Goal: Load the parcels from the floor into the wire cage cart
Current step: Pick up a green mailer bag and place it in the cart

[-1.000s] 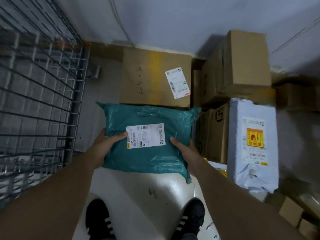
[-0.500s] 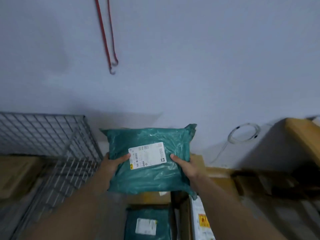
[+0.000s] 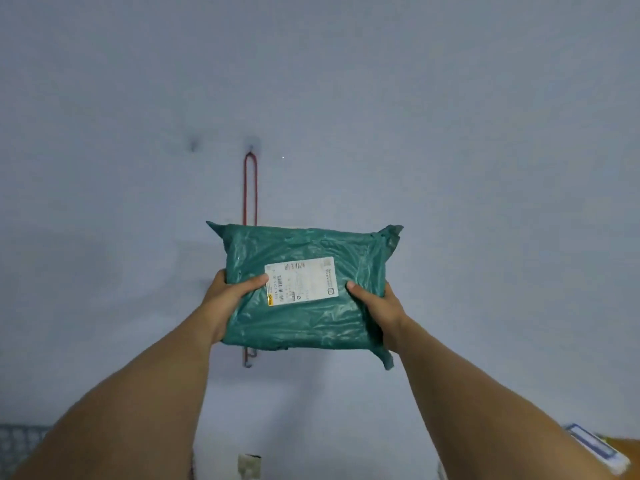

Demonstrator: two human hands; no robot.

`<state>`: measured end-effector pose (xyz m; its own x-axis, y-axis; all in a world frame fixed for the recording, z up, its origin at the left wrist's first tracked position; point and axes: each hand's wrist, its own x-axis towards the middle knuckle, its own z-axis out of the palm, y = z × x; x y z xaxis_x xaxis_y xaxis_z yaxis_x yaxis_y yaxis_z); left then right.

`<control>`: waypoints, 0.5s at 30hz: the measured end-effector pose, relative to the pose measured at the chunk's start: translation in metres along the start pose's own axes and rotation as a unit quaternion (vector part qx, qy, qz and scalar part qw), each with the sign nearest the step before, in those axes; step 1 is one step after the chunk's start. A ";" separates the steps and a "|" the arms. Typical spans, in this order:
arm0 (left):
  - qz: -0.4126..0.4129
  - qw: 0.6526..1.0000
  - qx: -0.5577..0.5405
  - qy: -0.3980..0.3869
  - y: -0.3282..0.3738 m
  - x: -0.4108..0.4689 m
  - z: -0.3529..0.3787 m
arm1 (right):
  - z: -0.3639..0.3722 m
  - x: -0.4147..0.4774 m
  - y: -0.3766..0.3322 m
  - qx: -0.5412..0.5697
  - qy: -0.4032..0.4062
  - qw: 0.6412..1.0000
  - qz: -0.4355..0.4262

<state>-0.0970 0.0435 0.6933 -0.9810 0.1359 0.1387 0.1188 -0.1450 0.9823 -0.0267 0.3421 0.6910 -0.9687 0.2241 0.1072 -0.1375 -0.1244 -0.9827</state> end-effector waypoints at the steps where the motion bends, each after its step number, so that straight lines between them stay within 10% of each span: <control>1: 0.016 1.000 -0.005 0.006 0.027 -0.002 0.002 | 0.006 0.000 -0.027 0.003 -0.008 1.000 -0.013; 15: 0.125 0.987 -0.020 0.094 0.215 -0.044 -0.104 | 0.165 -0.015 -0.183 0.001 -0.078 0.990 -0.115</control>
<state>-0.0438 -0.0952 0.8851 -0.9332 -0.0930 0.3471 0.3588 -0.1903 0.9138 -0.0207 0.2020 0.8941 -0.9317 0.0937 0.3508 -0.3588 -0.0887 -0.9292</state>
